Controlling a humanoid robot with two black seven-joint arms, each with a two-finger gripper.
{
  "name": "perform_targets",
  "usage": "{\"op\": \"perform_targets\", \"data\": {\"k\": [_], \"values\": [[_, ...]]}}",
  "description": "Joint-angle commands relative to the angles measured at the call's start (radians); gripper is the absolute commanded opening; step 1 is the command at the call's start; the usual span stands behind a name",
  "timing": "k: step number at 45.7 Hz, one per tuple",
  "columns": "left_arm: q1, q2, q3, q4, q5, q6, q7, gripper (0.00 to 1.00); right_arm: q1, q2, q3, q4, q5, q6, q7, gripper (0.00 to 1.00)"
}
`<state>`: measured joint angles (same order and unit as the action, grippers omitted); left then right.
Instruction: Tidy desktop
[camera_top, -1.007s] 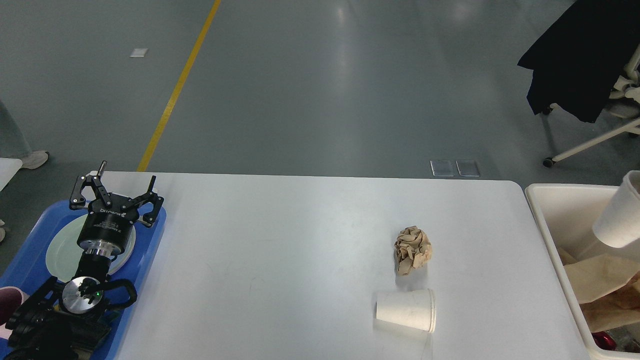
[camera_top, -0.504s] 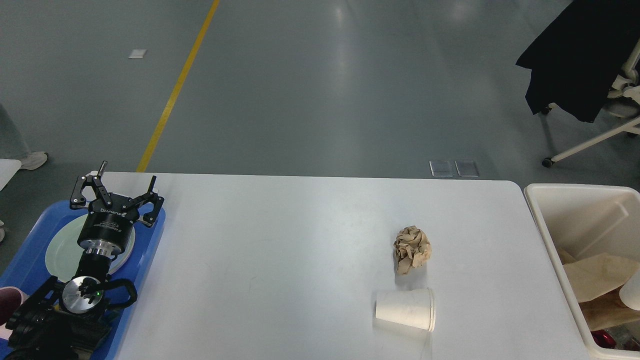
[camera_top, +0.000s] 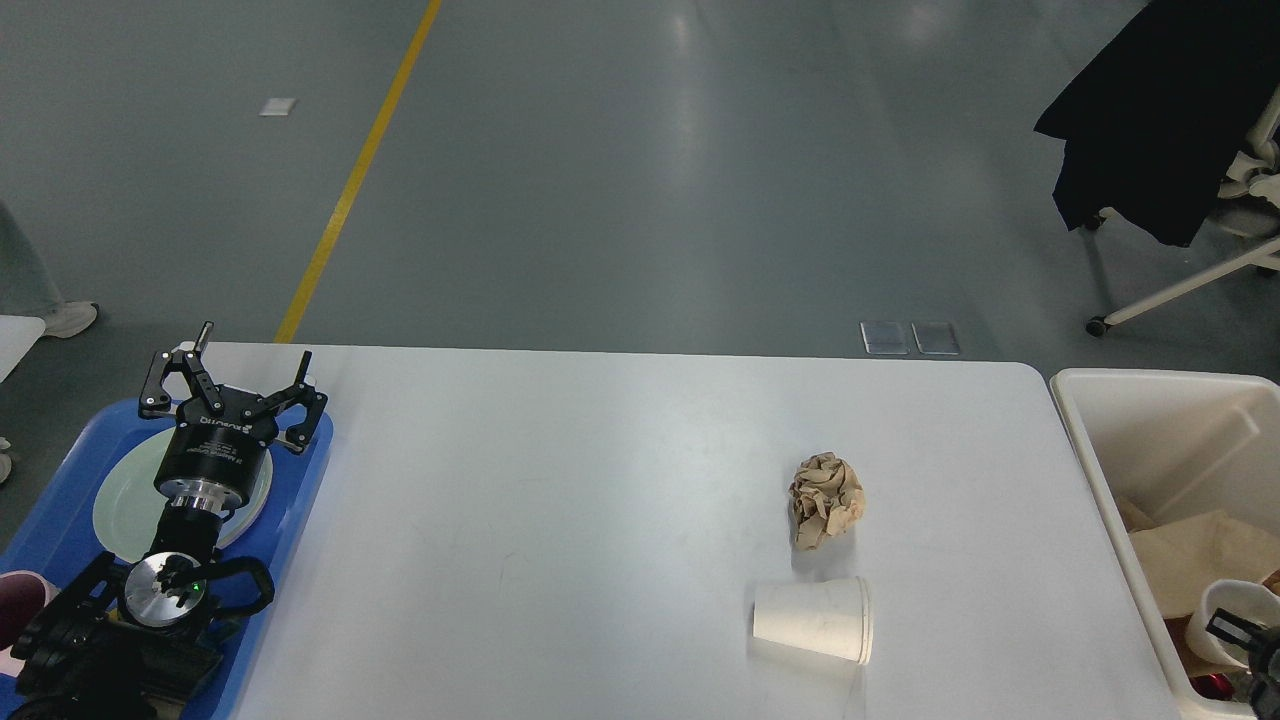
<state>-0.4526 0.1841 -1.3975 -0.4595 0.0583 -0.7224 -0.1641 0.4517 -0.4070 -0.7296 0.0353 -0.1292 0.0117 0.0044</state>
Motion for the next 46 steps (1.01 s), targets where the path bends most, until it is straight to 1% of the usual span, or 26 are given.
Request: {"op": "perform_targets", "data": {"k": [1,4,5,6,9,10,14,28,37,40,42,46], "values": [[-0.001,0.000,0.000,0.001,0.000,0.000,0.000,0.96,-0.001,0.001,0.013,0.000,-0.001,-0.002,-0.001,0.00],[0.000,0.000,0.000,0.001,0.000,0.000,0.000,0.96,-0.002,0.001,0.016,-0.002,-0.001,-0.009,-0.001,0.00],[0.000,0.000,0.000,-0.001,0.000,0.000,0.000,0.96,-0.005,0.001,0.016,-0.002,-0.001,-0.015,-0.001,0.12],[0.000,0.000,0.000,0.001,0.000,0.000,0.000,0.96,-0.008,-0.001,0.015,-0.002,-0.001,-0.027,-0.001,0.28],[0.000,0.000,0.000,-0.001,0.000,0.000,0.000,0.96,-0.010,-0.006,0.012,-0.002,-0.001,-0.090,0.002,0.88],[-0.001,0.000,0.000,-0.001,0.000,0.000,0.000,0.96,-0.010,-0.006,0.010,0.000,-0.001,-0.113,0.002,1.00],[-0.001,0.000,0.000,-0.001,0.000,0.000,0.000,0.96,-0.019,-0.001,0.007,0.006,-0.003,-0.151,0.002,1.00],[-0.001,0.000,0.000,-0.001,0.000,0.000,0.000,0.96,-0.027,-0.010,0.001,0.000,-0.003,-0.153,0.002,1.00],[-0.001,0.000,0.000,-0.001,0.000,0.000,0.000,0.96,-0.001,-0.018,-0.004,0.003,-0.012,-0.145,0.000,1.00],[-0.001,0.000,0.000,-0.001,0.000,0.000,0.000,0.96,0.038,-0.053,-0.005,0.015,-0.020,-0.124,-0.001,1.00],[-0.001,0.000,0.000,-0.001,0.000,0.000,0.000,0.96,0.067,-0.088,-0.007,0.021,-0.023,-0.092,-0.004,1.00],[-0.001,0.000,0.002,-0.001,0.000,0.000,0.000,0.96,0.152,-0.147,-0.022,0.064,-0.041,0.036,-0.023,1.00]]}}
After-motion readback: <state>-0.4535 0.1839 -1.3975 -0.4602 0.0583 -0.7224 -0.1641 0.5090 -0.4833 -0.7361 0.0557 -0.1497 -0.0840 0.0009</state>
